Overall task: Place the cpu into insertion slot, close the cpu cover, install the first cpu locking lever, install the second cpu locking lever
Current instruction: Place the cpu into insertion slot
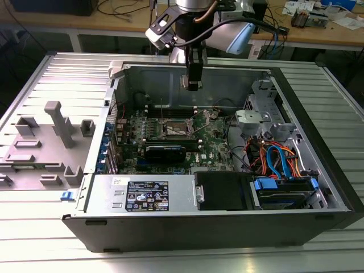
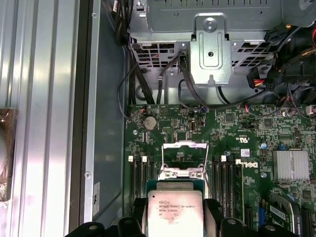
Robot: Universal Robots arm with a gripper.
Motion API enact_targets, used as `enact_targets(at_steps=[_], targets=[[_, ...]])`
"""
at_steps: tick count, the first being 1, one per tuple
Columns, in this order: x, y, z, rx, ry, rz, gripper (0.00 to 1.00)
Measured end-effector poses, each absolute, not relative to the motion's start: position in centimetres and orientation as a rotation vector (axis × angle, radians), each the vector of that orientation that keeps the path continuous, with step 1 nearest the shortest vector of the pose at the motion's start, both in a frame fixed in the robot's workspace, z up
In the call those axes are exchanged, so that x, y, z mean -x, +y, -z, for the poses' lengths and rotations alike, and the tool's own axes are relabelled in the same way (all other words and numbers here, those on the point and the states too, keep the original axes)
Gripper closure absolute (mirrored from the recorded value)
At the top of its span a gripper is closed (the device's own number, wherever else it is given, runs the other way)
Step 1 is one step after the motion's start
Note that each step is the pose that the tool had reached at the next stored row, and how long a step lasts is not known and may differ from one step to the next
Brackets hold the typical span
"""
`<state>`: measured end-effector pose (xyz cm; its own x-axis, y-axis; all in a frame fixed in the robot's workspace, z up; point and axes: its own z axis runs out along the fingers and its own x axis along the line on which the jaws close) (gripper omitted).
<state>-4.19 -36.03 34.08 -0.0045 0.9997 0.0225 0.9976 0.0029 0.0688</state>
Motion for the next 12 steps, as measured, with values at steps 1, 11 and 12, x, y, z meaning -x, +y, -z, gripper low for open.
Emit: enact_targets(at_steps=[1,11,12], targets=[[4.25,-36.03,-34.07,-2.193,2.201,-0.1,0.46],[4.59,-36.03,-33.48,-2.201,2.196,-0.097,0.46],[4.59,-36.03,-33.46,-2.202,2.195,-0.097,0.46]])
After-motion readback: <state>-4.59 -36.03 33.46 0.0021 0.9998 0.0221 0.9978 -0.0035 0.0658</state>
